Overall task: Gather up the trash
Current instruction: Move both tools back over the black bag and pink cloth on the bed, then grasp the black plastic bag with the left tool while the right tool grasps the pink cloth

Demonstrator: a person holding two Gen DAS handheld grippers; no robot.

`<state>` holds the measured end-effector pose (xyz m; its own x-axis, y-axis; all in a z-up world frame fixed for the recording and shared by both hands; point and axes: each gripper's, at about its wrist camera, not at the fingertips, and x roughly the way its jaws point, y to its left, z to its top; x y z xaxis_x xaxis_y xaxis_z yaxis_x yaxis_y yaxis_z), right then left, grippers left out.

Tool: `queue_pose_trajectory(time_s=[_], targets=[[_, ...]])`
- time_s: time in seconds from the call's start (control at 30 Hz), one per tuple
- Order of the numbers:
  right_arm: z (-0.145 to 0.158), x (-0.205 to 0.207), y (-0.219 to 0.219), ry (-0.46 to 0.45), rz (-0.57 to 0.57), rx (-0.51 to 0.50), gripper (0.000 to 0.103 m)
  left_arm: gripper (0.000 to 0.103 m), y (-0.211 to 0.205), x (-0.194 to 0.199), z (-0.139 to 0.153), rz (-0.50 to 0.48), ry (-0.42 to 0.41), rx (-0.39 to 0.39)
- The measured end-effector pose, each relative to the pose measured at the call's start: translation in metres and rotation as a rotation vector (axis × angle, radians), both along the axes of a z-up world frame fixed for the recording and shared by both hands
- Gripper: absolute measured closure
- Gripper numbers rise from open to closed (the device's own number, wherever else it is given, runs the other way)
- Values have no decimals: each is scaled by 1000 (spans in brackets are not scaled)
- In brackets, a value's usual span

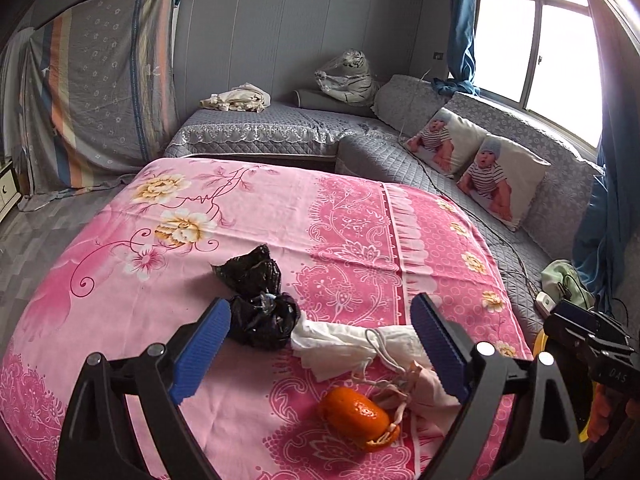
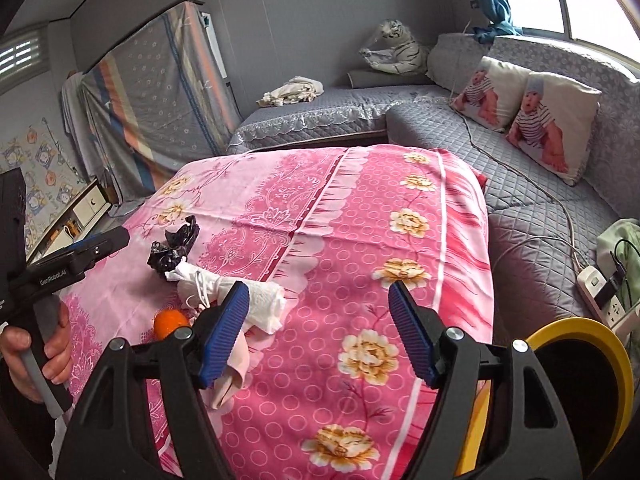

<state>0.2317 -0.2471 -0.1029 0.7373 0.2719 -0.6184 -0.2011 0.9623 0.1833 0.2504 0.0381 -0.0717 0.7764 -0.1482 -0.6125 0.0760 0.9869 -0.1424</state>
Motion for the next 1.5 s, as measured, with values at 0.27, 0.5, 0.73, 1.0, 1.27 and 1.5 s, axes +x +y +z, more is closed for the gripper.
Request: queue_pose_trajectory(time_s=[0.27,0.5,0.73,1.0,1.27,1.5], targets=[[-24,9,42,58,92,-41,34,15,20,19,-22,39,55,-13],[-49,14,65,110,148,-58,34,15,28,43,-43,56,123,-32],[-69,18,78,148,179,-67,34,15,38,63,-61,80,177,-65],[-82,21,85,185,197,-65,35,20,42,91,-80,82,254,-118],[-86,27,88,194,191,-76,43,45,38,103,-99,89,298,-115],[-86,26,94,195,230,-77,71,65,41,102,-99,94,293,-136]])
